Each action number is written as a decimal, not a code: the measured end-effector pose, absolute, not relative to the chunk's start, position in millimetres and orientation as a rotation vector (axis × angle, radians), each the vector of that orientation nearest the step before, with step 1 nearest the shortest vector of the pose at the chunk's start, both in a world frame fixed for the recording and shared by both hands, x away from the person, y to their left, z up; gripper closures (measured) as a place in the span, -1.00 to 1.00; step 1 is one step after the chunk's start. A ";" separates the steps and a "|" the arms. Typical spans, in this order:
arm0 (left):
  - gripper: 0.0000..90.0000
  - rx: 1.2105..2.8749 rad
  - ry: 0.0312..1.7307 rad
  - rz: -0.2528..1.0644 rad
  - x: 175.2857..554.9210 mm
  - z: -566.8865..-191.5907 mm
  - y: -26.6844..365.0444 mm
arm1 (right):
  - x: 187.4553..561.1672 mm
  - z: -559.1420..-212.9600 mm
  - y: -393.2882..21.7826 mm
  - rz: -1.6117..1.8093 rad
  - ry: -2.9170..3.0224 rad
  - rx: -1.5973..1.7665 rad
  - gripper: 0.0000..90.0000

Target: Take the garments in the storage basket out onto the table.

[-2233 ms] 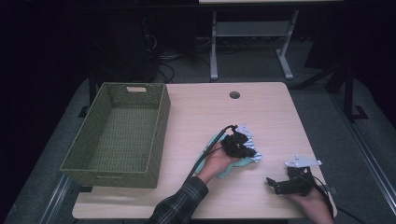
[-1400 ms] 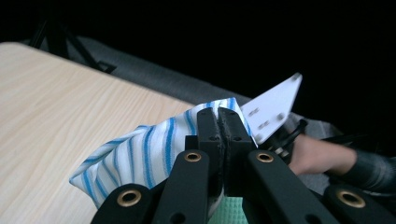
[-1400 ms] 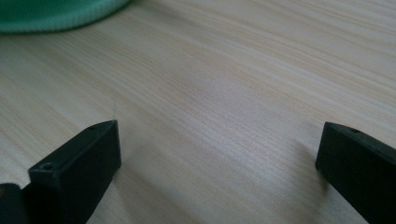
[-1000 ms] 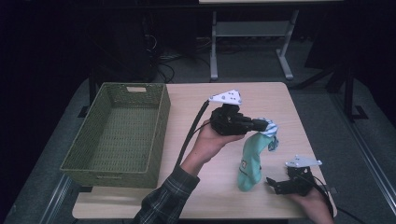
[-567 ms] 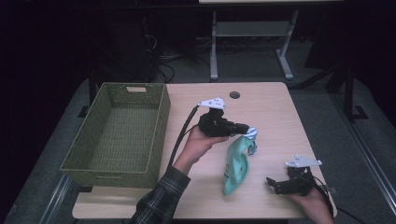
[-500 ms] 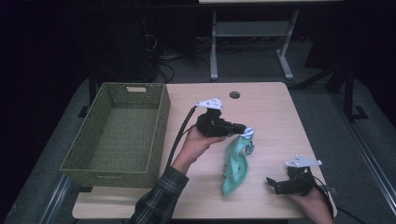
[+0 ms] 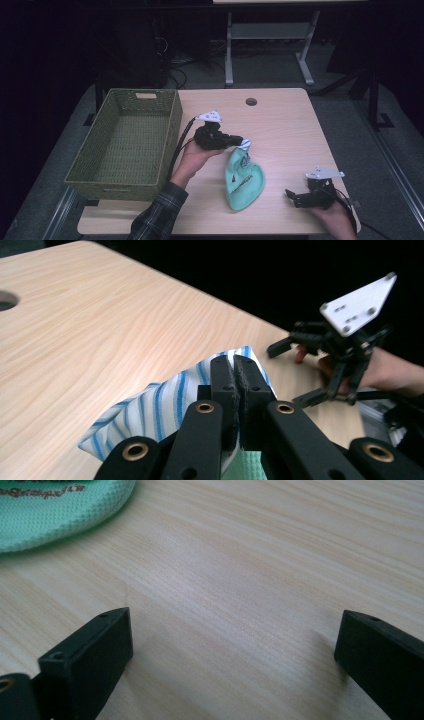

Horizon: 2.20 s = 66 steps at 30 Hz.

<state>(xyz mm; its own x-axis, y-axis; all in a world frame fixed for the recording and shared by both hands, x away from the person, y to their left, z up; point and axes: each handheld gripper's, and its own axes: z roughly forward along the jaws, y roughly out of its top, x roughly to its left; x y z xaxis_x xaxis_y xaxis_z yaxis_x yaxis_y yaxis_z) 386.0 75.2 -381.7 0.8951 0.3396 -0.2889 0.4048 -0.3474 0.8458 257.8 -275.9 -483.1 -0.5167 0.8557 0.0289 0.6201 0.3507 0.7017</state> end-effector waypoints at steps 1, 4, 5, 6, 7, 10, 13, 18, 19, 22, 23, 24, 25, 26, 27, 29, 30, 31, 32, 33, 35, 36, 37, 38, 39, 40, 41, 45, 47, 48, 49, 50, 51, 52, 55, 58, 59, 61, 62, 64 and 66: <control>0.94 1.964 0.551 -0.071 386.0 -382.4 77.0 | 258.0 -482.9 -276.0 0.960 2.274 1.299 -0.90; 0.94 1.968 0.576 -0.049 385.3 -384.4 85.0 | 258.2 -481.7 -276.4 0.973 2.279 1.281 -0.78; 0.94 1.964 0.586 -0.044 384.4 -384.6 86.3 | 257.9 -480.8 -276.3 0.979 2.277 1.281 -0.66; 0.94 1.964 0.596 -0.028 383.1 -384.8 88.6 | 258.2 -480.1 -276.5 0.984 2.279 1.277 -0.65; 0.94 1.964 0.600 -0.016 382.0 -384.9 90.7 | 259.3 -479.1 -276.0 0.990 2.281 1.279 -0.65; 0.94 1.973 0.606 0.002 379.7 -385.6 94.2 | 262.2 -475.8 -273.4 1.008 2.278 1.261 -0.61; 0.94 1.979 0.606 0.009 377.5 -387.9 95.8 | 267.2 -471.9 -269.3 1.045 2.279 1.240 -0.54; 0.94 1.984 0.609 0.009 375.2 -388.4 96.8 | 278.3 -465.7 -258.6 1.091 2.294 1.197 -0.44; 0.94 1.985 0.607 0.010 375.0 -388.3 97.0 | 281.6 -464.3 -255.4 1.095 2.305 1.184 -0.40; 0.93 1.985 0.610 0.010 374.5 -387.8 97.6 | 287.0 -462.4 -249.5 1.113 2.315 1.160 -0.33; 0.94 1.987 0.613 0.009 374.5 -387.9 98.0 | 292.4 -460.7 -244.0 1.133 2.337 1.149 -0.27; 0.93 1.986 0.615 0.009 374.5 -388.1 98.1 | 294.6 -460.1 -241.6 1.138 2.345 1.138 -0.24; 0.93 1.986 0.615 0.009 374.5 -388.1 98.1 | 296.8 -459.5 -239.4 1.142 2.354 1.124 -0.22; 0.93 1.983 0.619 0.006 374.6 -388.3 98.3 | 298.6 -458.9 -237.0 1.146 2.360 1.116 -0.18; 0.93 1.983 0.619 0.006 374.6 -388.3 98.3 | 298.6 -458.9 -237.0 1.146 2.360 1.116 -0.18; 0.93 1.983 0.622 0.005 374.7 -388.3 98.3 | 302.5 -457.8 -232.3 1.162 2.368 1.101 -0.12; 0.93 1.984 0.620 0.006 374.8 -388.2 98.3 | 304.6 -457.1 -230.2 1.165 2.376 1.092 -0.08; 0.93 1.986 0.623 0.004 374.8 -388.3 98.3 | 309.0 -456.1 -224.6 1.176 2.382 1.076 -0.01; 0.93 1.988 0.624 0.006 375.0 -388.4 98.5 | 309.0 -456.1 -224.6 1.176 2.382 1.076 -0.01; 0.93 1.991 0.628 0.009 375.7 -388.5 99.2 | 312.6 -455.6 -221.3 1.172 2.396 1.056 0.05; 0.93 1.991 0.631 0.010 375.9 -388.5 99.6 | 316.7 -456.1 -216.5 1.181 2.406 1.035 0.11; 0.93 1.988 0.635 0.010 375.9 -388.5 99.9 | 316.7 -456.1 -216.5 1.181 2.406 1.035 0.11; 0.93 1.986 0.640 0.012 375.9 -388.5 100.4 | 317.6 -456.3 -214.5 1.182 2.413 1.033 0.12; 0.93 1.987 0.639 0.011 376.3 -388.4 101.0 | 319.1 -456.6 -211.5 1.188 2.423 1.028 0.13; 0.93 1.987 0.642 0.009 376.3 -388.4 101.3 | 321.8 -457.4 -208.0 1.201 2.433 1.015 0.17; 0.93 1.985 0.646 0.009 376.2 -388.4 101.5 | 323.1 -457.9 -205.7 1.218 2.439 1.024 0.18; 0.93 1.983 0.647 0.006 376.2 -388.5 101.5 | 323.1 -457.9 -205.7 1.218 2.439 1.024 0.18; 0.93 1.989 0.643 0.010 376.8 -389.2 102.1 | 331.6 -462.5 -190.9 1.200 2.475 0.986 0.34; 0.93 1.988 0.646 0.013 377.6 -388.9 103.3 | 334.9 -465.1 -185.5 1.181 2.481 0.981 0.47; 0.93 1.988 0.646 0.013 377.6 -388.9 103.3 | 334.9 -465.1 -185.5 1.181 2.481 0.981 0.47; 0.93 1.986 0.648 0.013 377.2 -388.9 102.8 | 336.9 -467.1 -181.7 1.166 2.491 0.985 0.61; 0.93 1.986 0.648 0.013 377.2 -388.9 102.8 | 336.9 -467.1 -181.7 1.166 2.491 0.985 0.61; 0.93 1.989 0.651 0.012 376.9 -388.7 101.9 | 337.4 -467.5 -180.8 1.160 2.493 0.987 0.71; 0.93 1.987 0.655 0.013 376.7 -388.6 101.7 | 337.8 -468.0 -180.4 1.155 2.496 0.985 0.81; 0.93 1.989 0.655 0.018 376.6 -388.2 101.3 | 337.1 -467.8 -182.5 1.152 2.498 0.985 0.90; 0.93 1.993 0.653 0.023 376.6 -388.2 101.0 | 335.3 -466.6 -186.0 1.154 2.499 0.994 0.93; 0.93 1.992 0.653 0.024 376.9 -388.2 100.9 | 335.1 -466.3 -186.8 1.156 2.500 0.992 0.94; 0.93 1.991 0.661 0.024 377.2 -388.7 100.7 | 334.2 -465.4 -188.7 1.149 2.495 0.987 0.94; 0.93 1.993 0.664 0.027 377.5 -388.8 100.8 | 333.5 -464.7 -189.8 1.148 2.496 0.990 0.95; 0.93 1.994 0.668 0.031 377.9 -389.2 101.1 | 331.0 -463.1 -193.3 1.149 2.487 1.001 0.95; 0.93 1.992 0.673 0.031 377.7 -389.5 100.8 | 328.0 -461.8 -196.9 1.152 2.480 1.006 0.95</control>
